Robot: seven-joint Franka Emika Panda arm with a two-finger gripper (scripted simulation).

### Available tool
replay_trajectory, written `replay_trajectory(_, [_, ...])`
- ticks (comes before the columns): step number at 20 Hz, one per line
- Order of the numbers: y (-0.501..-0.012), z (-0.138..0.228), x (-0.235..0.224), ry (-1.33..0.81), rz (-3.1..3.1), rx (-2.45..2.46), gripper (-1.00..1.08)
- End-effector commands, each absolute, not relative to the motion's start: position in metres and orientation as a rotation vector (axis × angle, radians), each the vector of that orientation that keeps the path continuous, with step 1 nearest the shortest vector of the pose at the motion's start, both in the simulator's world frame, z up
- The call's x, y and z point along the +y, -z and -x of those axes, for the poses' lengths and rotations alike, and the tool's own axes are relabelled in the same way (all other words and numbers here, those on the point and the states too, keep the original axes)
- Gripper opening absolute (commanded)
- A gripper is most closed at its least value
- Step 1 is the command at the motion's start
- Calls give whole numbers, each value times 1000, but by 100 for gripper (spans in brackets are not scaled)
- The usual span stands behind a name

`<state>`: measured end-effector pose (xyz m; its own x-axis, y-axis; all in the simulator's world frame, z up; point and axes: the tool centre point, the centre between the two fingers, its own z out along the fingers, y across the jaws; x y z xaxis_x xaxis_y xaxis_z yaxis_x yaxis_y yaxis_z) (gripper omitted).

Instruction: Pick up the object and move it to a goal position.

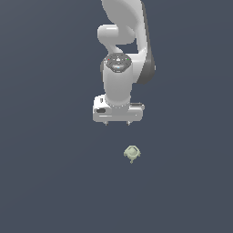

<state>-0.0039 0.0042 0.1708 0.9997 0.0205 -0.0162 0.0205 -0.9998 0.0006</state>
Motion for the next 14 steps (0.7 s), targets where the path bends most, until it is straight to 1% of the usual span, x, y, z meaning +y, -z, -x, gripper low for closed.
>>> replay_trajectory(1, [-171,4,4,25,-3141,32,100])
replay_trajectory(9, [-167,2,25,33,-3162,2,100])
replay_trajectory(14, [-166,2,25,33,-3161,7,100])
